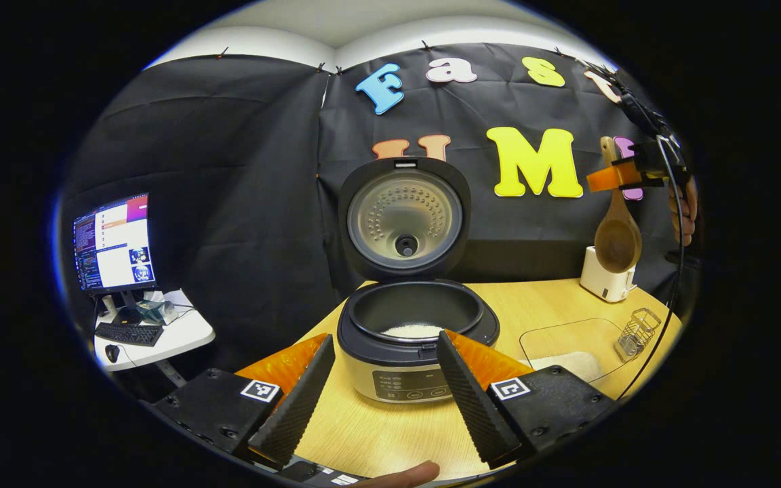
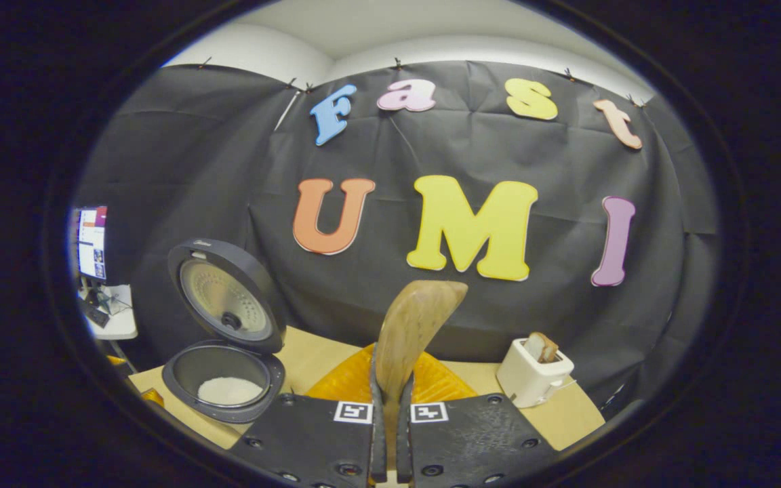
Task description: Close the left gripper, press the button to open the rice cooker; take a wooden spoon from the chopstick holder with the right hand, scoop a spoonful of rice and pour it into the rice cooker, then put the wooden spoon back into the chopstick holder.
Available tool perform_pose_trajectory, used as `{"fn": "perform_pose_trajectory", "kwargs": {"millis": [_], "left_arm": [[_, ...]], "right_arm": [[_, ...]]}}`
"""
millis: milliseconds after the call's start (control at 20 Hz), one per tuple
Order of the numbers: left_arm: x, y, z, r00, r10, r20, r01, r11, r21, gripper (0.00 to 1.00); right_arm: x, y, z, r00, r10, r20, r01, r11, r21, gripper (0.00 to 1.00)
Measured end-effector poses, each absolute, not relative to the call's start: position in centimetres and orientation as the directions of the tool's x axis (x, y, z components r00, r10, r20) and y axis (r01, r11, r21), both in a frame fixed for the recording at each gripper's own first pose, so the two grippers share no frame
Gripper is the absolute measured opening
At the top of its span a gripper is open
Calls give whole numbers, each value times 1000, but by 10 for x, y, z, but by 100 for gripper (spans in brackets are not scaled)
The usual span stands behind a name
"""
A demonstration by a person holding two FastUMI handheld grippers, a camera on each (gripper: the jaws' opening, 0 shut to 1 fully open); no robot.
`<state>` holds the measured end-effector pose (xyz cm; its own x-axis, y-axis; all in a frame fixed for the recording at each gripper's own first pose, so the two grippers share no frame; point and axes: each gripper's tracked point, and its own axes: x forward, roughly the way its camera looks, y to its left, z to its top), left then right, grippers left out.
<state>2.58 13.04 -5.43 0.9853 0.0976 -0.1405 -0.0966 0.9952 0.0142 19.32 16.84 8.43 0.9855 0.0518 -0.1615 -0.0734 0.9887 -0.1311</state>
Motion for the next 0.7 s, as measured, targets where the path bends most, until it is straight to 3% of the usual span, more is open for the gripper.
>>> {"fn": "perform_pose_trajectory", "kwargs": {"millis": [700], "left_arm": [[26, 146, -58, 983, 101, -151, -107, 994, -30, 97]], "right_arm": [[166, 37, 1, 962, -110, -250, 90, 992, -89, 7]]}}
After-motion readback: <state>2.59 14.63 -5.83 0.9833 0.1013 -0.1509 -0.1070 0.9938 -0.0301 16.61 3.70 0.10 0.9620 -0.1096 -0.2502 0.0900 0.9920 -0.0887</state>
